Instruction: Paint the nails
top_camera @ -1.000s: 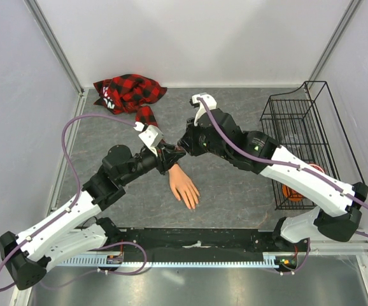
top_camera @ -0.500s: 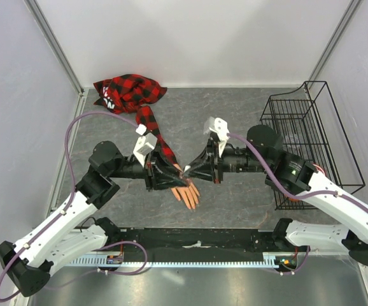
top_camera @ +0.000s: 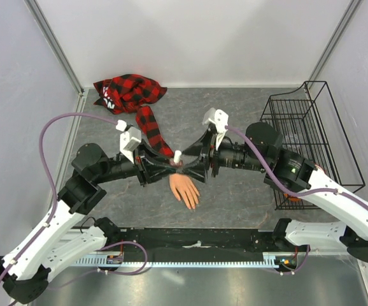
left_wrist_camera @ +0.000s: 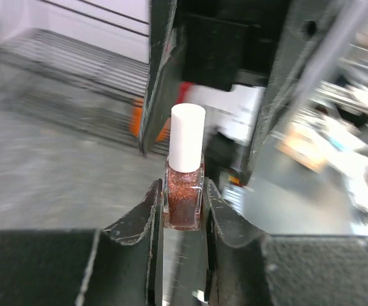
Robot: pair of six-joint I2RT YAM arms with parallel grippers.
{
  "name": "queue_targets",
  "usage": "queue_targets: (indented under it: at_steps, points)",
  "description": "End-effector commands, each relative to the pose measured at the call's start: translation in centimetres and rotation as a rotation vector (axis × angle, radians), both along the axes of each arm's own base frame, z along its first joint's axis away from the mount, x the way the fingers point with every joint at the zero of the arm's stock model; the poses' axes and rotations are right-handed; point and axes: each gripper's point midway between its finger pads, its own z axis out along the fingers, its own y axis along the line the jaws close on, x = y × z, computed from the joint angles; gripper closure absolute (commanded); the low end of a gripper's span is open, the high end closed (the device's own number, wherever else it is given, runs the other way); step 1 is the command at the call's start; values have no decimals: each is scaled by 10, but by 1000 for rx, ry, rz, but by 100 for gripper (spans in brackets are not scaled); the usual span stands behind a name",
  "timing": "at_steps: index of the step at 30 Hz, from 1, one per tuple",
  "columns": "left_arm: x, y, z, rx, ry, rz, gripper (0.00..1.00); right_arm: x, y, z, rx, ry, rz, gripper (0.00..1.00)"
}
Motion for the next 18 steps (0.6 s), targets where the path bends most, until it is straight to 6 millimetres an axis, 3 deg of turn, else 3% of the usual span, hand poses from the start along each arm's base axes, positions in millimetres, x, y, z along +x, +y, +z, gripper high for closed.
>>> queue_targets:
  at_steps: [1, 6, 7, 8, 10, 11, 12, 14, 15, 17, 18]
  points:
    - [59, 24, 0, 64, -93, 361, 98, 59, -27, 21, 1, 107, -429, 29]
    - [76, 32, -5, 97, -98, 459, 98, 65, -24, 39, 37, 184, -488, 21]
    - [78, 33, -6, 98, -98, 471, 98, 69, -25, 39, 33, 195, -527, 22]
    - [79, 35, -6, 97, -108, 481, 98, 74, -19, 29, -5, 212, -548, 29]
    - [81, 39, -5, 96, -120, 507, 98, 76, -15, 33, -7, 230, -587, 40]
    - [81, 40, -6, 97, -122, 515, 98, 79, -7, 22, -51, 240, -602, 49]
    - [82, 41, -6, 96, -125, 521, 98, 74, -3, 31, -41, 236, -596, 51]
    - [81, 41, -8, 97, -122, 518, 98, 81, 4, 20, -97, 222, -652, 50]
    - [80, 41, -8, 95, -120, 515, 98, 78, 8, 27, -91, 211, -652, 50]
    - [79, 41, -11, 95, -114, 510, 98, 82, 15, 18, -136, 202, -675, 47]
    - [78, 41, -11, 95, -113, 508, 98, 80, 18, 23, -131, 198, -668, 47]
